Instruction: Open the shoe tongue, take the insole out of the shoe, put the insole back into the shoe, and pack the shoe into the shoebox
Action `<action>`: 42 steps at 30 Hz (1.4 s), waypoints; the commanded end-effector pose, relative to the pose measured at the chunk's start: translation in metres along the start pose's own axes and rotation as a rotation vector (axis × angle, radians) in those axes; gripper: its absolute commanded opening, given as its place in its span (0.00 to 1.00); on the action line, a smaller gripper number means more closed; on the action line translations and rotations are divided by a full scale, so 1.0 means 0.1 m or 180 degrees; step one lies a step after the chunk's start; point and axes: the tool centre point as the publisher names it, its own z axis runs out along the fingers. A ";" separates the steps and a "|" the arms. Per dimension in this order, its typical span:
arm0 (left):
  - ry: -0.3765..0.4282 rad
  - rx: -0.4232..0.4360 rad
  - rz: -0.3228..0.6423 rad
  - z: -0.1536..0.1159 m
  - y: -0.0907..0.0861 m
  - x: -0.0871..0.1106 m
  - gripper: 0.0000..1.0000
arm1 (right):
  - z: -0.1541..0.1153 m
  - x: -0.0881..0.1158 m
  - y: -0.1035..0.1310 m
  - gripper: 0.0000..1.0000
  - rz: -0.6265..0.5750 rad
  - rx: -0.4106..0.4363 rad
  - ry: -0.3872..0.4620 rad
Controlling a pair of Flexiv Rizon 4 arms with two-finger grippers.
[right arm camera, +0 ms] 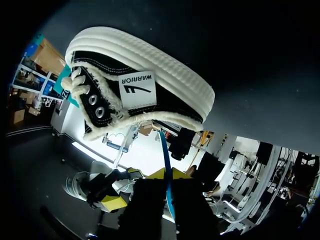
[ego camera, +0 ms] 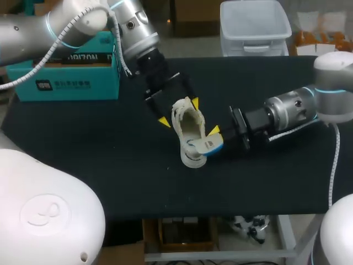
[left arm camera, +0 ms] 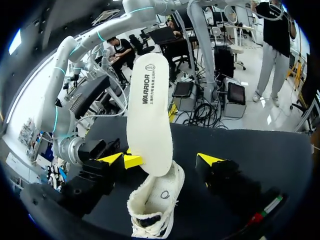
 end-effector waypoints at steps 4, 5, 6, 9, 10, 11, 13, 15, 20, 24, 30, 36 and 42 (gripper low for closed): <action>0.0193 0.0430 -0.0282 -0.27 0.43 -0.03 1.00 | 0.00 -0.03 0.00 0.00 0.0002 0.0008 -0.0017; 0.0198 0.0434 -0.0292 -0.29 0.47 -0.02 1.00 | 0.00 -0.04 0.00 0.00 0.0001 0.0009 -0.0018; 0.0214 0.0446 -0.0328 -0.30 0.50 -0.02 1.00 | 0.00 -0.04 0.01 0.00 0.0003 0.0010 -0.0019; 0.0259 0.0469 -0.0403 -0.37 0.57 0.01 1.00 | 0.00 -0.06 0.03 0.00 0.0021 0.0025 -0.0019; 0.0267 0.0472 -0.0416 -0.39 0.59 0.02 1.00 | 0.00 -0.07 0.04 0.00 0.0025 0.0037 -0.0024; 0.0267 0.0473 -0.0417 -0.42 0.61 0.03 1.00 | 0.00 -0.07 0.04 0.00 0.0024 0.0042 -0.0027; 0.0271 0.0514 -0.0443 -0.46 0.64 0.05 1.00 | 0.00 -0.07 0.05 0.00 0.0034 0.0061 -0.0059; 0.0255 0.0535 -0.0459 -0.50 0.65 0.06 1.00 | 0.01 -0.06 0.04 0.00 0.0042 0.0070 -0.0083; 0.0260 0.0554 -0.0458 -0.54 0.63 0.07 1.00 | 0.03 -0.06 0.03 0.00 0.0064 0.0075 -0.0117; 0.0267 0.0554 -0.0470 -0.55 0.63 0.07 1.00 | 0.04 -0.09 0.03 0.00 0.0077 0.0082 -0.0118; 0.0264 0.0533 -0.0503 -0.54 0.64 0.06 1.00 | 0.05 -0.09 0.03 0.00 0.0080 0.0089 -0.0134; 0.0260 0.0502 -0.0497 -0.51 0.61 0.07 1.00 | 0.04 -0.07 0.02 0.00 0.0098 0.0089 -0.0158; 0.0185 0.0487 -0.0472 -0.50 0.57 0.10 1.00 | 0.02 -0.04 0.01 0.00 0.0099 0.0098 -0.0161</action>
